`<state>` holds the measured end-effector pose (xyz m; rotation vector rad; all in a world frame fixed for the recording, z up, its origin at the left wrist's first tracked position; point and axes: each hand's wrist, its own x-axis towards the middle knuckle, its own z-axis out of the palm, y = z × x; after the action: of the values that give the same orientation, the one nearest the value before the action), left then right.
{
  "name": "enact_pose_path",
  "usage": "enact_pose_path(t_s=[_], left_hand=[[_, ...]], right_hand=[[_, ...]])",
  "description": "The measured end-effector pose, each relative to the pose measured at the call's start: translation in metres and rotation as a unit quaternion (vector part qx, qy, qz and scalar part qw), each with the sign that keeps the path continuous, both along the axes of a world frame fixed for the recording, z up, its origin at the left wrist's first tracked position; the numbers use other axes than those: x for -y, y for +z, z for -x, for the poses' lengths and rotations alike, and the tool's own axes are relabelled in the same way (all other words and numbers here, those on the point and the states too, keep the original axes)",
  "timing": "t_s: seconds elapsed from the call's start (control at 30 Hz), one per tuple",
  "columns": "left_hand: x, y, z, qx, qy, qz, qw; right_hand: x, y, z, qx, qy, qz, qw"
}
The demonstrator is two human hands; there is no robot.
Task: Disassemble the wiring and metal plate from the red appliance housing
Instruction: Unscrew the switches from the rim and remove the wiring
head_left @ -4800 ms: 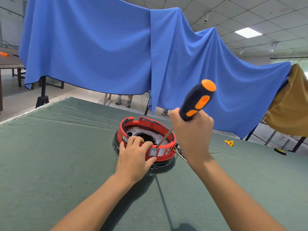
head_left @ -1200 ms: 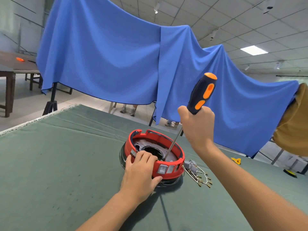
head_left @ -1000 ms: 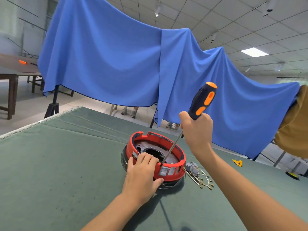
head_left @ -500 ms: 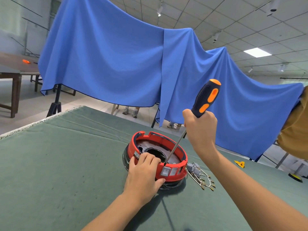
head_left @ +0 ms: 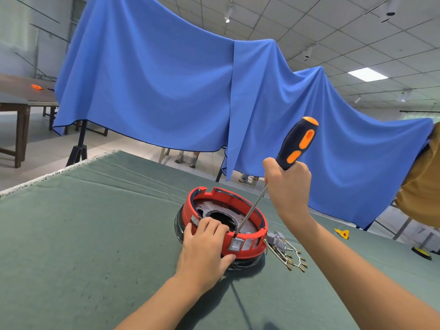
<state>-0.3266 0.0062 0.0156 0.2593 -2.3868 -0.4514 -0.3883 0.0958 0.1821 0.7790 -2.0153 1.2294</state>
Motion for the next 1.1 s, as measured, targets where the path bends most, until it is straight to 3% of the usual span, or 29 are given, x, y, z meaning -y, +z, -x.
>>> enact_pose_path(t_s=[0.2, 0.73, 1.1], left_hand=[[0.000, 0.000, 0.000, 0.002, 0.000, 0.001, 1.000], [0.002, 0.002, -0.002, -0.002, -0.018, -0.025, 1.000], [0.002, 0.000, 0.000, -0.045, -0.021, -0.021, 0.999]], right_hand=[[0.008, 0.004, 0.004, 0.005, 0.006, -0.015, 1.000], [0.064, 0.008, 0.056, 0.102, -0.117, -0.116, 0.981], [0.098, -0.014, 0.081, 0.143, -0.117, -0.184, 0.965]])
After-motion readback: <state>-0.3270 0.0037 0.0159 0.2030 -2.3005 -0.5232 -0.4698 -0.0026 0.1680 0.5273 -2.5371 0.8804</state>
